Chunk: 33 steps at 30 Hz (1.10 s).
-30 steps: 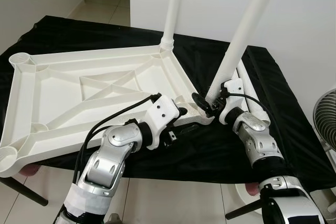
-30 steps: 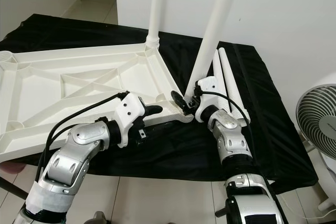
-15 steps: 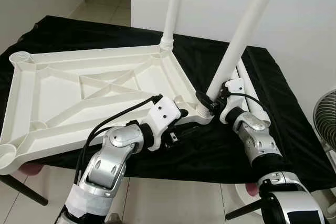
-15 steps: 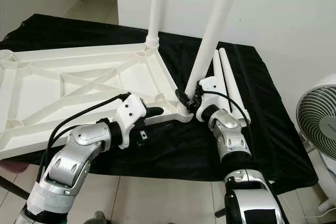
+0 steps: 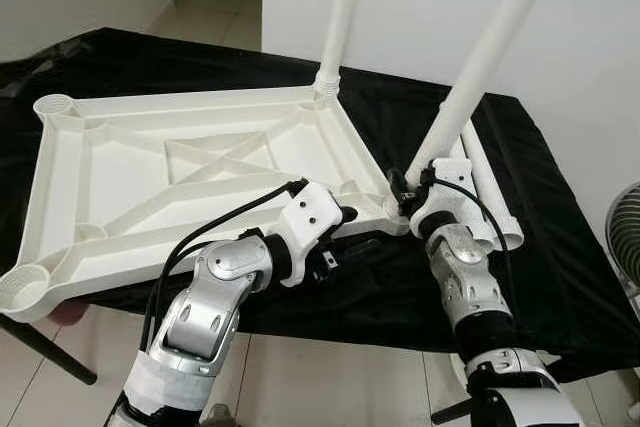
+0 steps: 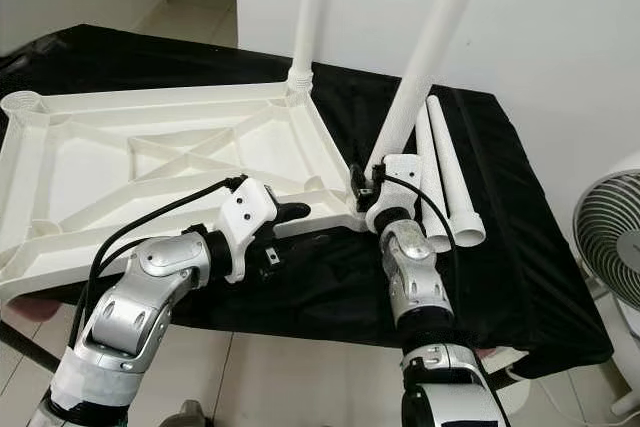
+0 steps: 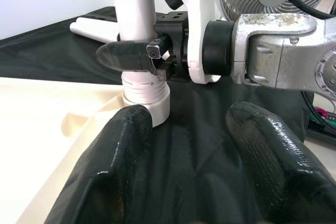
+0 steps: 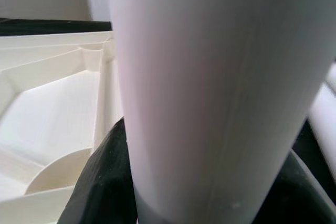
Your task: Building children table
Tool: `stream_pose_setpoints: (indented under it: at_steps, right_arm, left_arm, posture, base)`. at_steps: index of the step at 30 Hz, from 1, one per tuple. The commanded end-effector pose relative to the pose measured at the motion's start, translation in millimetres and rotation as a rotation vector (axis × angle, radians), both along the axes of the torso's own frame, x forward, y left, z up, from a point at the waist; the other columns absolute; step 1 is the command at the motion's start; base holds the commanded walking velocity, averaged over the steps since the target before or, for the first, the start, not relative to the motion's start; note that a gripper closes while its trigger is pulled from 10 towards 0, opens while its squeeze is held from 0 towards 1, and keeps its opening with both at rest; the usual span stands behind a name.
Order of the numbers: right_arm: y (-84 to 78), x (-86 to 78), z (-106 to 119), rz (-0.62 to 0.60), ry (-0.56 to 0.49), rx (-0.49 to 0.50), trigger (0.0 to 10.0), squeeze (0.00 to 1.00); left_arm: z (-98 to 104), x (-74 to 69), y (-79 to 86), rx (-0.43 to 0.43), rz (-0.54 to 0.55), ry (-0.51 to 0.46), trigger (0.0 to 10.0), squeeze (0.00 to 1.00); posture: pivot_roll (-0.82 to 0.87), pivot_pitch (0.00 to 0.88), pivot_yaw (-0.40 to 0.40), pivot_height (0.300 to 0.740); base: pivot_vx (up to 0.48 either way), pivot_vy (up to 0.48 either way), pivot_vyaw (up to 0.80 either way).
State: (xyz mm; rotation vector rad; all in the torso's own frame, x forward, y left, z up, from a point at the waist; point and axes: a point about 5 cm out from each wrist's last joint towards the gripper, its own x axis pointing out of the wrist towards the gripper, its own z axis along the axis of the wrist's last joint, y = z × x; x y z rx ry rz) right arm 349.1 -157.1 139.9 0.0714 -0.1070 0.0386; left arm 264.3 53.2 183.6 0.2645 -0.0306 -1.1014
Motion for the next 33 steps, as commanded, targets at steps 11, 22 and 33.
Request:
stream_pose_setpoints:
  at_steps: [11,22,33]
  right_arm:
    - [4.0,-7.1,-12,-0.343,0.104,0.02,0.0,0.0]
    - [3.8,-10.6,-8,-0.297,0.054,0.032,10.0,1.0]
    - [0.0,-32.3,-1,-0.241,-0.038,0.046,10.0,1.0]
  left_arm:
    - [0,-0.4,-7.6,-0.025,0.049,-0.001,10.0,0.0]
    - [0,0.1,-4.0,-0.019,0.066,-0.005,10.0,0.0]
    - [-1,0.4,-1.8,-0.014,0.077,-0.006,10.0,0.0]
  posture:
    - [0.16,0.074,-0.075,0.74]
    - [0.17,0.069,-0.077,0.74]
    - [0.17,0.062,-0.079,0.74]
  base:
    - [0.0,0.0,0.0]
    - [0.0,0.0,0.0]
    - [0.0,0.0,0.0]
